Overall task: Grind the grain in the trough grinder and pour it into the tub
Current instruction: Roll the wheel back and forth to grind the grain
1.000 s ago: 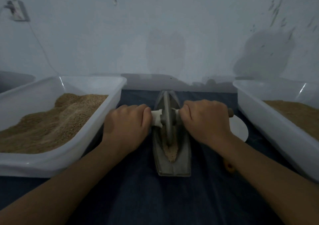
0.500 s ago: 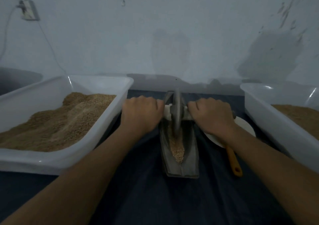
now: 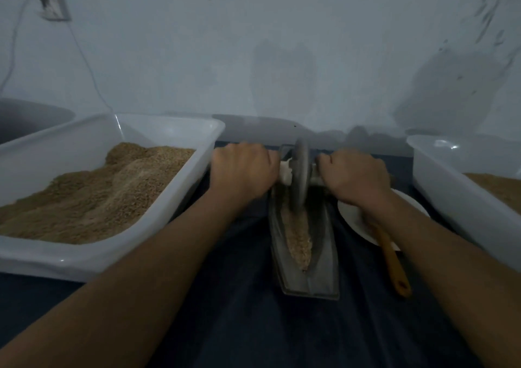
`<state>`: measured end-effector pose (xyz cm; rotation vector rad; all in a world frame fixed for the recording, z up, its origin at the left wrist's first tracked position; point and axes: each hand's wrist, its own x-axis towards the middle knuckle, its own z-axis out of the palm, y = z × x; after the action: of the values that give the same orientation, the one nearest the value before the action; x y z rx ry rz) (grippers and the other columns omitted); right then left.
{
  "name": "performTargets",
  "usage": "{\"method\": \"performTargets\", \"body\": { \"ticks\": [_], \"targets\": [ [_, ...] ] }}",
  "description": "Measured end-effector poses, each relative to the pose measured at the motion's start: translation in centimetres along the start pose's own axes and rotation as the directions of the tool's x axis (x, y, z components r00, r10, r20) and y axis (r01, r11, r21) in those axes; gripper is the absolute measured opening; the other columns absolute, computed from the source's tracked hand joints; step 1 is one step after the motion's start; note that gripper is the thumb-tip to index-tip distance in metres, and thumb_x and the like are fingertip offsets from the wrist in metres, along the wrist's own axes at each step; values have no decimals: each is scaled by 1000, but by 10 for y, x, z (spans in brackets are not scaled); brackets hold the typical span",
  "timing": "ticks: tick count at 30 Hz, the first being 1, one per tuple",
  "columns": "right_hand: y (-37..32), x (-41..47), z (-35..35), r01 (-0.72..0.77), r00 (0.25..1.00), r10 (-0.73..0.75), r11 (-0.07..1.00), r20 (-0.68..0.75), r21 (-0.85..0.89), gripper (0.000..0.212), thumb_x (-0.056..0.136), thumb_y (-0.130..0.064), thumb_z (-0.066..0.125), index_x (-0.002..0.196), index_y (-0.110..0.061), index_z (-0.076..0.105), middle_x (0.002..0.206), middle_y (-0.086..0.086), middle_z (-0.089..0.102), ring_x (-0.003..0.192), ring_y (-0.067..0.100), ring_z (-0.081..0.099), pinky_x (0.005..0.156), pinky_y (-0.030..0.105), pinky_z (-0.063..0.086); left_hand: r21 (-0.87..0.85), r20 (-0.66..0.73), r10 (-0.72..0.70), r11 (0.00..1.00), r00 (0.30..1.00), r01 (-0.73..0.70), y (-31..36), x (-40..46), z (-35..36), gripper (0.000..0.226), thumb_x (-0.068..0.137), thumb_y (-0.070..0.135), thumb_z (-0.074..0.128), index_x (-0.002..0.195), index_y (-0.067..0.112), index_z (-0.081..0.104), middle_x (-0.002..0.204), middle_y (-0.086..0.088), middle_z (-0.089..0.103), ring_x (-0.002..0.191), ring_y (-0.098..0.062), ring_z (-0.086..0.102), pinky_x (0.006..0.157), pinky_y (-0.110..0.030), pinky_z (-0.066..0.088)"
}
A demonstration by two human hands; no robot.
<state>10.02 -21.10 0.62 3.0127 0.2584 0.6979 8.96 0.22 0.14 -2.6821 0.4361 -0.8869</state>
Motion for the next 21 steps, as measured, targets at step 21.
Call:
{"method": "performTargets", "body": {
  "ticks": [21],
  "targets": [
    [-16, -91, -28, 101, 958, -60, 986, -282, 133, 35, 102, -39, 23, 72, -27, 38, 57, -11, 36, 48, 7, 34, 47, 28, 18, -267, -134, -125, 960, 983, 86, 5, -66, -30, 38, 105, 34, 18, 79, 26, 45, 75, 5, 48, 67, -20, 42, 66, -40, 39]
  ]
}}
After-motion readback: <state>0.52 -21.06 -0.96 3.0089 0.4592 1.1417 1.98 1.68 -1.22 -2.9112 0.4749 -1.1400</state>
